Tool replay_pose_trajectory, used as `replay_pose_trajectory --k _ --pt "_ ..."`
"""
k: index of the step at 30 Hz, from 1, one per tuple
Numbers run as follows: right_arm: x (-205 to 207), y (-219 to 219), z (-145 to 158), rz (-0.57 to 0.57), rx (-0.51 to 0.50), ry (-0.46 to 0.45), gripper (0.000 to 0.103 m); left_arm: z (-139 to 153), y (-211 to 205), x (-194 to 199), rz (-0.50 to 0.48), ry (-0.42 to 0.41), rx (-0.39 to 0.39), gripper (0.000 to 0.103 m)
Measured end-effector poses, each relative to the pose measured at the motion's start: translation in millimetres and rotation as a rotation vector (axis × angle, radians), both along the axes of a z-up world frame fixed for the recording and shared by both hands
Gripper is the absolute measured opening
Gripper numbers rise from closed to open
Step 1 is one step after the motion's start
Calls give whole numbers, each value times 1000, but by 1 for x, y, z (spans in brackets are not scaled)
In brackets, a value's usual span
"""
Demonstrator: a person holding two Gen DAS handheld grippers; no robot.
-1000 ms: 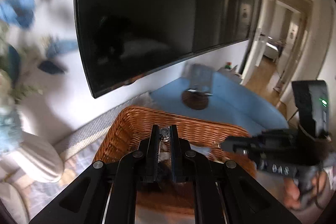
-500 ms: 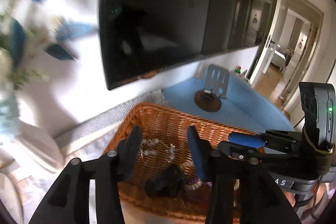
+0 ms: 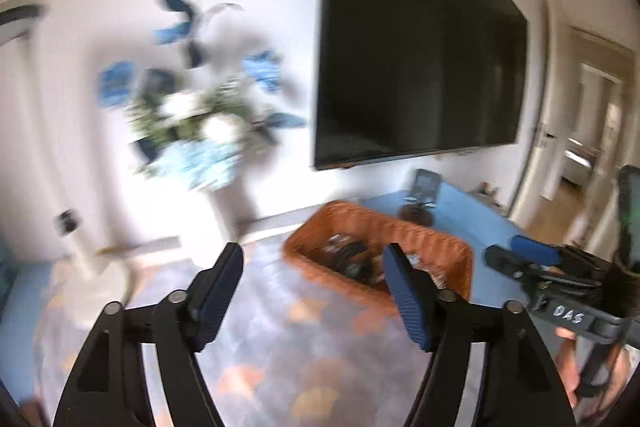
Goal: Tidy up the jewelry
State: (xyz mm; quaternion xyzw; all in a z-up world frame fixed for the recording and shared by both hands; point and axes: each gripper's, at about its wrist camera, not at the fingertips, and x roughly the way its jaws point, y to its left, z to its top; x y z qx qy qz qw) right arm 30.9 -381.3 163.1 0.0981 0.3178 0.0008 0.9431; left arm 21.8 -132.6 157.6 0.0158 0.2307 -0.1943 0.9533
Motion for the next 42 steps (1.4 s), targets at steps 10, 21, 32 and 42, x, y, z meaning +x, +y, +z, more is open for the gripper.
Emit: replay_pose_trajectory --k 10,21,32,42 --pt "-48 51 9 -58 -70 25 62 -33 40 -66 197 42 94 75" --pt "-80 73 9 -89 -128 22 62 -31 48 -101 226 -8 109 75" --pt "-87 71 -6 -109 -61 65 62 -42 43 -114 203 1 163 75" --pt "-89 64 -11 -121 -32 64 63 -46 31 -115 184 7 172 75"
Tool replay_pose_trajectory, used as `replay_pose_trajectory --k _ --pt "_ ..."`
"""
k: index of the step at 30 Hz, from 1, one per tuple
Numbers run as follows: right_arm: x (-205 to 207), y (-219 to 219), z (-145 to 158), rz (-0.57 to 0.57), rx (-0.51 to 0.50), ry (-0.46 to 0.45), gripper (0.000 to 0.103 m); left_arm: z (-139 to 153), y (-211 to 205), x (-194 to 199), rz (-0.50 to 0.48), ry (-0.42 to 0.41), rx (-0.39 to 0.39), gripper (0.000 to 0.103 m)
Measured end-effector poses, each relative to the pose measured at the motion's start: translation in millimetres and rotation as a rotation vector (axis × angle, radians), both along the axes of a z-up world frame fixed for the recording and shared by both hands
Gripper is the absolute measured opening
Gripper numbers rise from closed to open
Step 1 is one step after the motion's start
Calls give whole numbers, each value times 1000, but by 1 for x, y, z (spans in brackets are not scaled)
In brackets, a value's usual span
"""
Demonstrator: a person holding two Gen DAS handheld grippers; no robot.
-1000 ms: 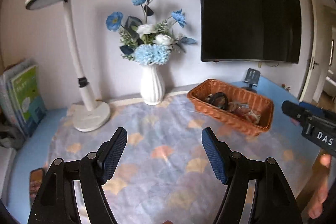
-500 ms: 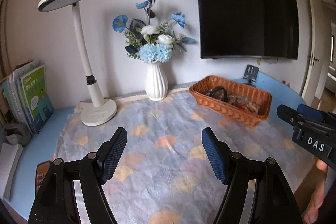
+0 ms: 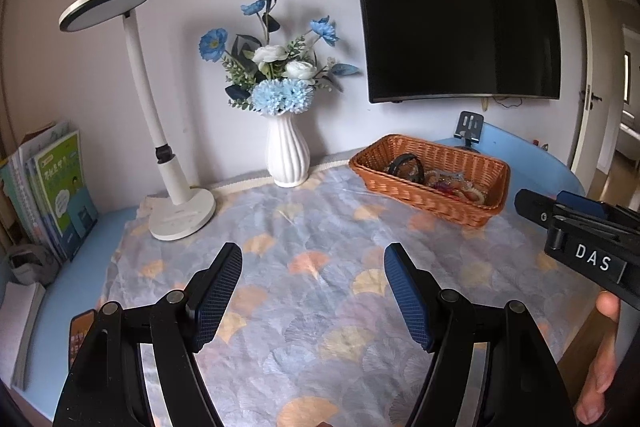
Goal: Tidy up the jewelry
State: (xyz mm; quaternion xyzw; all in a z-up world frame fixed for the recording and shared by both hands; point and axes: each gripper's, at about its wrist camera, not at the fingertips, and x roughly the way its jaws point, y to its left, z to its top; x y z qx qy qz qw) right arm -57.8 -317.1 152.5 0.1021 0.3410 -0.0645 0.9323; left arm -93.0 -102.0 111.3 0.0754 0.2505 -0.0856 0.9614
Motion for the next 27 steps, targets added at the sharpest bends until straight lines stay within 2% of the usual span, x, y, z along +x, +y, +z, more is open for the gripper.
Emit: replay_pose_trajectory --k 16,27 --pt "-2 -22 -12 -36 33 19 63 -5 -17 6 -10 30 5 75" --pt "-1 -21 -18 -32 47 38 63 -14 -19 12 -5 70 0 75"
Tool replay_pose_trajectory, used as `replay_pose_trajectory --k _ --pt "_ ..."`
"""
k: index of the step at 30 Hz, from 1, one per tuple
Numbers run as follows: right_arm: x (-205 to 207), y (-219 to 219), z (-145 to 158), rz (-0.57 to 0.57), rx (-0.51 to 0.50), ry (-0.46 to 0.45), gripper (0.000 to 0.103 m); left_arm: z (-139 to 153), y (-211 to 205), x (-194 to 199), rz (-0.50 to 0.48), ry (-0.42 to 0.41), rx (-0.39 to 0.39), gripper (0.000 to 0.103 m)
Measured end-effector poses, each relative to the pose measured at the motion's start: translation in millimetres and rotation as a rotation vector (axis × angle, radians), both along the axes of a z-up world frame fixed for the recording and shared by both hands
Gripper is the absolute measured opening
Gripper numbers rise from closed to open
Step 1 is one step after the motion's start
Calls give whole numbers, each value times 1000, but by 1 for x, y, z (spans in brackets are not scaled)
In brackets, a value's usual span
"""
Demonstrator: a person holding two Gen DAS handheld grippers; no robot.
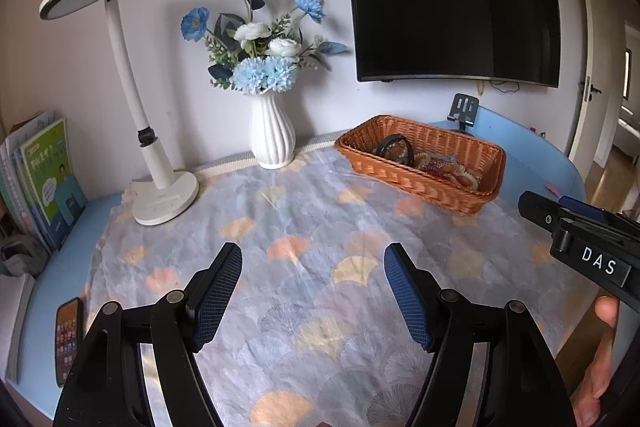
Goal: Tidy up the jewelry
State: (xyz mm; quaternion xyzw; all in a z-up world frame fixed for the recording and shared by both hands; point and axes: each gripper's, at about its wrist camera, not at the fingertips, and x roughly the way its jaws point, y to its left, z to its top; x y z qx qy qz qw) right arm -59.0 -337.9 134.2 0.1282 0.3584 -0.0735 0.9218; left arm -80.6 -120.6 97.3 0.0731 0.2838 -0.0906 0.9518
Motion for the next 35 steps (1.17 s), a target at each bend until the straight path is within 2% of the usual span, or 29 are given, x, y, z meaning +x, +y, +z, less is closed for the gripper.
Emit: replay_pose_trajectory --k 25,29,33,35 --pt "2 8 -4 19 -11 14 63 -7 4 5 13 20 -16 75" --pt "3 9 -5 24 -11 16 63 -8 4 5 17 12 -15 75" --pt "4 11 -5 33 -18 17 63 -7 4 0 27 -32 10 75" --pt "4 11 -5 34 -17 16 63 -6 5 1 18 -20 -3 75"
